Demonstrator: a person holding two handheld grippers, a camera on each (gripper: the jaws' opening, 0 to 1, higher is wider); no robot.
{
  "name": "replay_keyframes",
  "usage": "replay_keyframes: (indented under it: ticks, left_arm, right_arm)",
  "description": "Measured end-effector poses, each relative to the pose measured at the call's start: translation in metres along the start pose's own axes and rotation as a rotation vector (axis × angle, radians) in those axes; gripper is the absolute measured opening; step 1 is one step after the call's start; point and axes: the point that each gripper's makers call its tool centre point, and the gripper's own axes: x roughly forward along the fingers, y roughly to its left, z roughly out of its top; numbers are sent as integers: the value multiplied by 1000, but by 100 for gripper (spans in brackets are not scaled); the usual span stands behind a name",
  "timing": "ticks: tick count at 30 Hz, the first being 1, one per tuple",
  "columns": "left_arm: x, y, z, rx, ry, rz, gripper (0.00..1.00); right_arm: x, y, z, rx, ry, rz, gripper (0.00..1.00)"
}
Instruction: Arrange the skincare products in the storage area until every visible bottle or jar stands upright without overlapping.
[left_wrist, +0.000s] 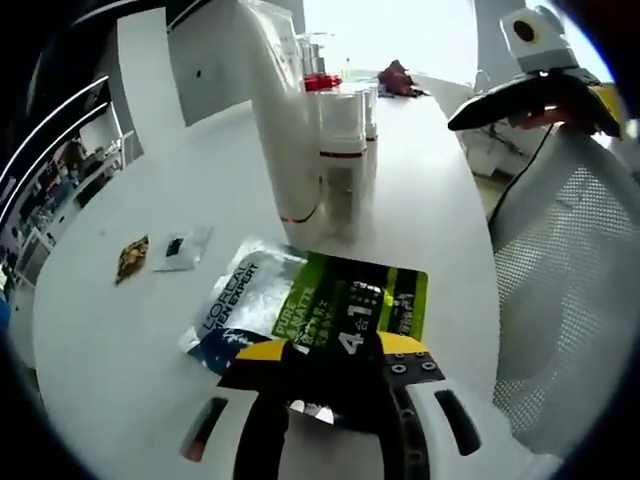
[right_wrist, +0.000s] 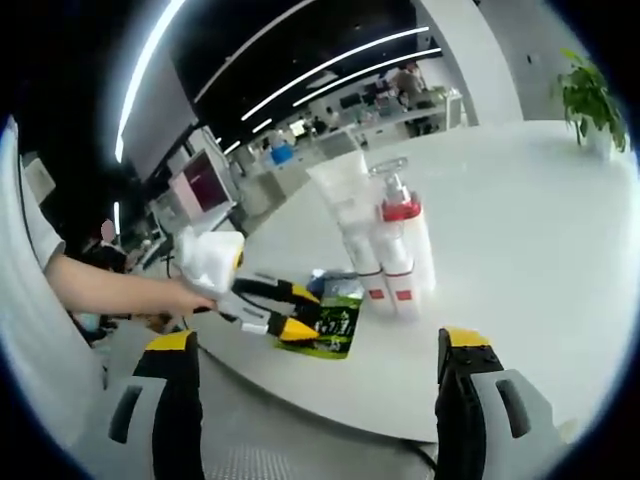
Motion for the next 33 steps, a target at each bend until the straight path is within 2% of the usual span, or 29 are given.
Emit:
replay_keyframes:
  ticks: [14, 17, 20, 23, 26, 29, 33]
  left_arm:
    - [2, -2, 1, 31, 11, -26, 32]
    - [2, -1, -1, 13, 21, -25, 38]
    - [2, -5, 5, 4, 7, -29, 52]
    - [0, -4, 8, -9, -3, -13, 49]
    - [-5, -6, 6, -21, 10, 1, 51]
    - [-10, -6, 2, -58, 11, 15, 53]
    - [-20, -7, 2, -162, -8, 47, 58]
  right_arm:
    - [-1, 2, 1, -1, 2, -1, 98]
    - [-1, 2, 1, -3, 3, 1, 98]
    - [-1, 2, 0, -8, 5, 3, 98]
    - [-1, 3, 0, -11, 6, 5, 98]
    - [0, 1, -1, -19, 11, 8, 98]
    - [0, 2, -2, -23, 17, 13, 97]
    - [0, 4, -3, -34, 26, 18, 97]
